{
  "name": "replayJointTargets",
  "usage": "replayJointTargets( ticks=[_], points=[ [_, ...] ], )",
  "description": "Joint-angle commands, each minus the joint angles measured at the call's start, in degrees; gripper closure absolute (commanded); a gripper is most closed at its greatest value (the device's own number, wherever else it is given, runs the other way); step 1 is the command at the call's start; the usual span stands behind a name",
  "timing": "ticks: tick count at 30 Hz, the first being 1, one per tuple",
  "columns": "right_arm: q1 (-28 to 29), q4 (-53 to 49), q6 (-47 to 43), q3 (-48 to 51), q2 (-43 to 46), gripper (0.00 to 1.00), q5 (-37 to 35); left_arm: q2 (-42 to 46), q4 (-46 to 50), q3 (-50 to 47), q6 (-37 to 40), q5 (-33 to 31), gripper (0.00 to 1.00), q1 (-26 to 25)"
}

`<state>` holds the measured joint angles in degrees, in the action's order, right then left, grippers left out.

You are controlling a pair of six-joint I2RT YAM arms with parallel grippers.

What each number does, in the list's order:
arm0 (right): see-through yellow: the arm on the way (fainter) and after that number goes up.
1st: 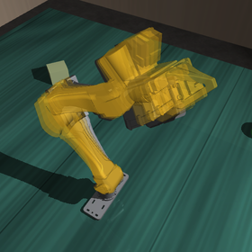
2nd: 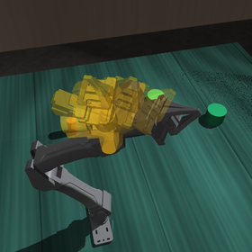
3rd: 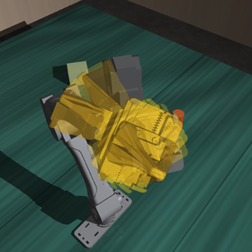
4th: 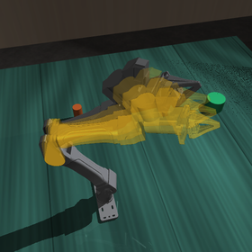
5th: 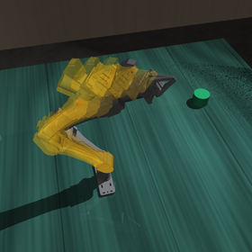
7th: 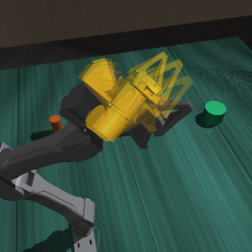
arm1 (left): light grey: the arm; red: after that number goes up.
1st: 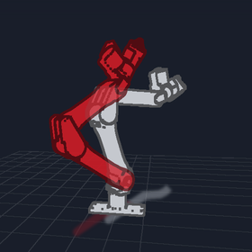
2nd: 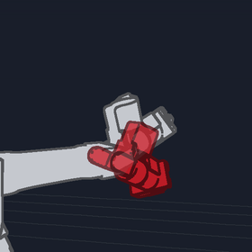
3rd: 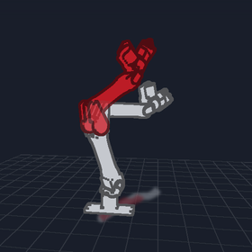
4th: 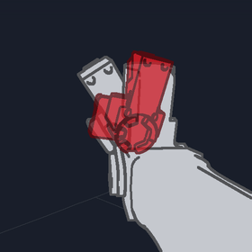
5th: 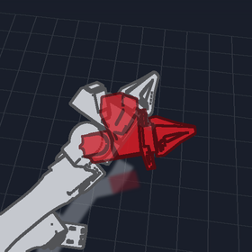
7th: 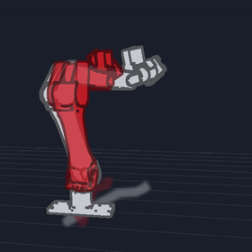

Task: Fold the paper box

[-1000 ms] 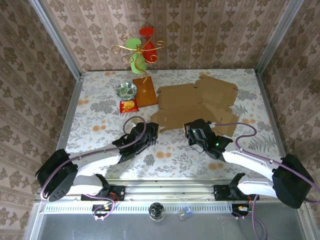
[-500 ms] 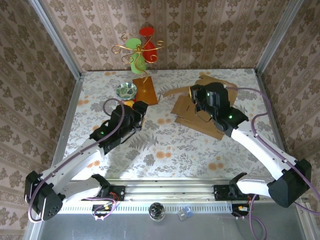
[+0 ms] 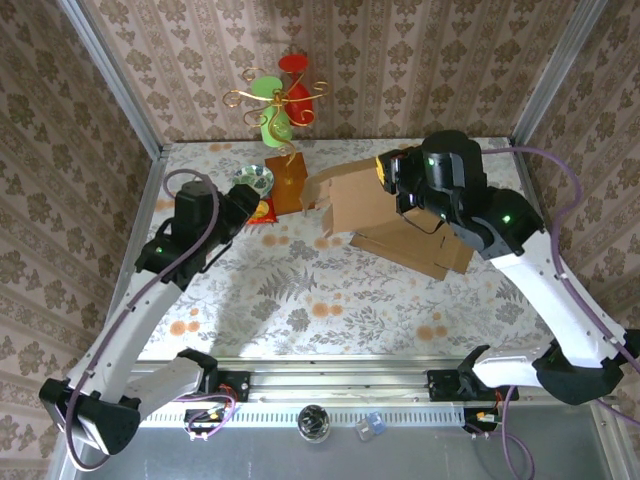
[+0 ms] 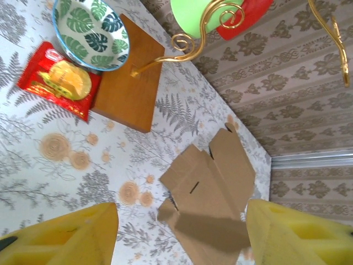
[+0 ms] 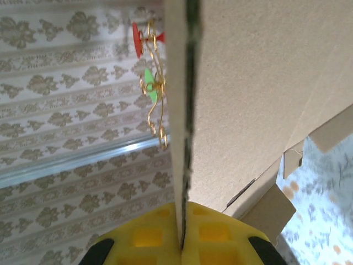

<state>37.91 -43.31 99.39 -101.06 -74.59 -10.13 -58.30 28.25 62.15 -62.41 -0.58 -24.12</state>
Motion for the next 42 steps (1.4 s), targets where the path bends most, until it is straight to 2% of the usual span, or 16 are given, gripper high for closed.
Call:
replayJointTargets(
  ticks=[1, 5, 8, 12, 16, 19, 22, 30, 42],
  points=[
    [0.12, -11.50, 4.67, -4.12, -4.63, 1.00, -2.17, -1.18, 3.91, 2.56, 6.50, 5.01, 0.37, 2.91],
    [-3.10, -0.13, 7.02, 2.31, -9.35, 1.00, 2.12, -2.83, 3.66, 2.71, 10.02, 9.64, 0.39, 5.96],
    [-4.82, 3.09, 6.71, 4.66, -13.04, 1.00, 4.65, -4.59, 4.05, 3.15, 14.20, 13.35, 0.42, 7.02],
    [-5.22, 11.14, 6.36, 10.63, -14.66, 1.00, 5.03, -6.92, 4.77, 3.13, 18.61, 16.76, 0.44, 6.95],
    [-5.39, 22.23, 7.08, 18.11, -15.29, 1.00, 5.88, -7.44, 4.49, 1.50, 19.65, 17.26, 0.44, 6.64],
    [-5.50, 26.07, 7.43, 21.60, -15.60, 1.00, 7.05, -7.65, 2.60, 0.70, 18.24, 17.72, 0.44, 6.39],
    [-5.39, 27.50, 7.03, 23.82, -15.48, 1.00, 7.15, -8.52, -0.26, 0.85, 13.51, 18.29, 0.46, 5.05],
    [-5.22, 30.94, 7.75, 27.83, -15.15, 1.00, 7.58, -14.25, -2.96, 6.90, -0.47, 13.57, 0.44, -4.69],
    [-4.97, 32.59, 8.19, 29.50, -14.31, 1.00, 8.28, -25.26, -7.02, 12.31, -3.65, 14.19, 0.46, -8.11]
  ],
)
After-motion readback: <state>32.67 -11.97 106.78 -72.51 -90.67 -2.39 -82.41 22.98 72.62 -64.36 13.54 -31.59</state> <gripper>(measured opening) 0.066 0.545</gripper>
